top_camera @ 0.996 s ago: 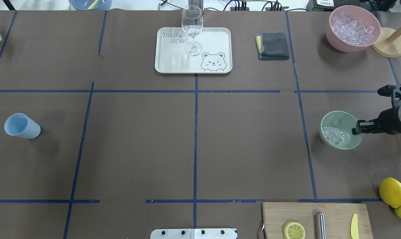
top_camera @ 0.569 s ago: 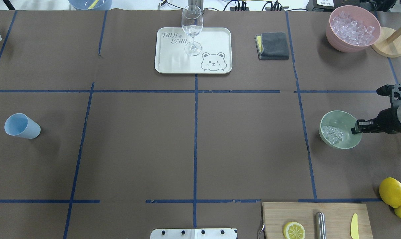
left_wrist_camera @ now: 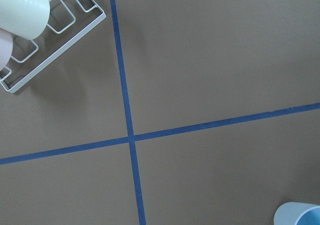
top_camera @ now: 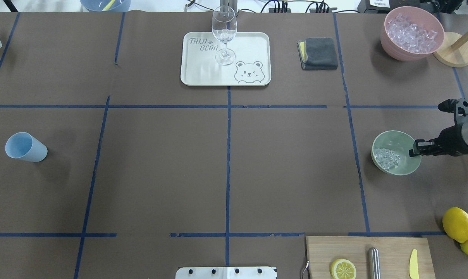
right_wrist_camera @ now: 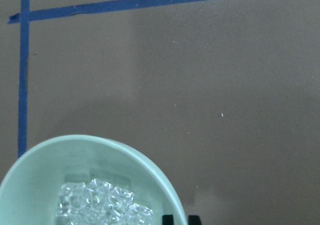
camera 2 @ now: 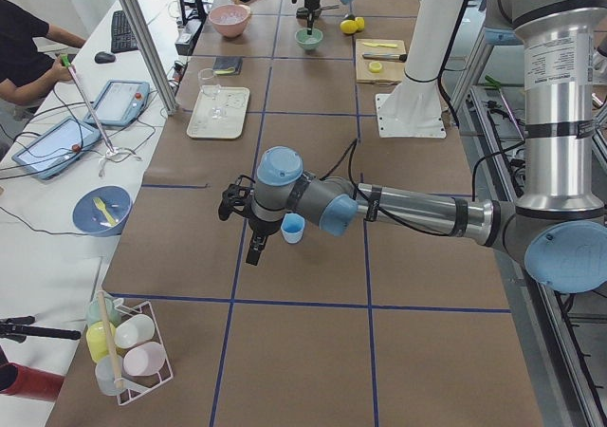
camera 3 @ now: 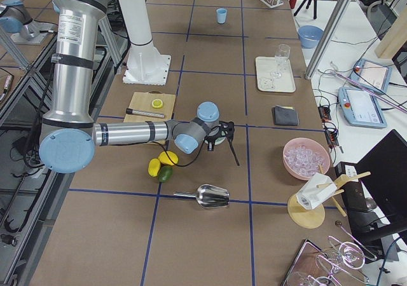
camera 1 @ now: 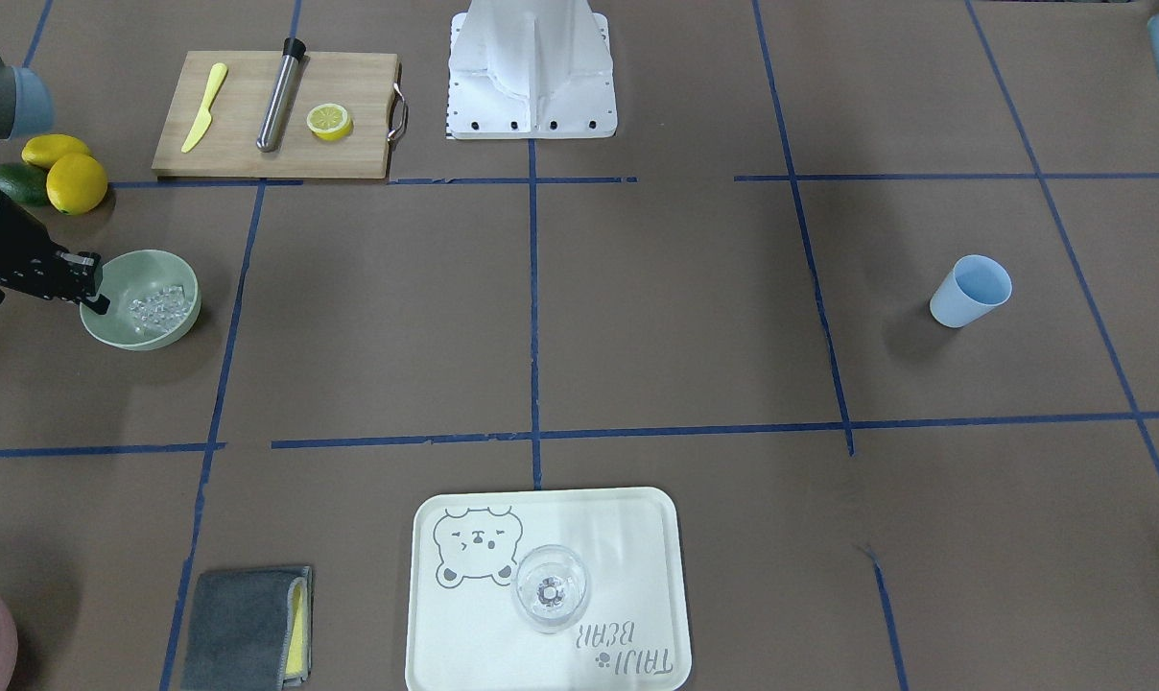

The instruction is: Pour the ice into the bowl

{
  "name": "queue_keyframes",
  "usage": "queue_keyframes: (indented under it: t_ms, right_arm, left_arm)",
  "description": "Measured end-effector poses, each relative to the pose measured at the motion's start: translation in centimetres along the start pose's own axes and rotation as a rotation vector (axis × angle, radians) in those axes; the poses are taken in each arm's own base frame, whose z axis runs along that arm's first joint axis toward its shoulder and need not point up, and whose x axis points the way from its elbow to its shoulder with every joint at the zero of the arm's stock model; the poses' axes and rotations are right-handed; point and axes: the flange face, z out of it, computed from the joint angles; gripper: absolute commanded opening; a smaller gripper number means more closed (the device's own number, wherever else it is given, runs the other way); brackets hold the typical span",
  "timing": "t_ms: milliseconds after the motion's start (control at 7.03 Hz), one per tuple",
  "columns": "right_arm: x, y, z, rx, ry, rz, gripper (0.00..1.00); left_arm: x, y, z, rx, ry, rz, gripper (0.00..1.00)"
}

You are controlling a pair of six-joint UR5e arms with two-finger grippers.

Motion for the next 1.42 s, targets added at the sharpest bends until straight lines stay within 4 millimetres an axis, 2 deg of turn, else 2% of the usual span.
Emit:
queue_keyframes:
  t_ms: [285, 569, 996, 1423]
  right_arm:
    - [-0.1, 0.1, -0.1, -0.008, -0.010, -0.003, 1.00]
    - [0.8, -0.6, -2.0, -0.022, -0.046, 0.022, 1.00]
    - [5.7, -3.1, -7.0, 0.005, -0.062, 0.034, 1.00]
    - [12.3, -5.4, -11.8, 0.006, 0.026, -0.049, 1.00]
  left_arm:
    - [0.0, 0.0, -0.1, 0.001, 0.000, 0.000, 1.00]
    - [-0.1, 0.0, 0.1, -0.002, -0.001, 0.002, 1.00]
    - [-0.6, 0.2, 0.8, -0.017, -0.003, 0.022, 1.00]
    - [-1.9, 0.5, 1.7, -0.064, 0.045, 0.055, 1.00]
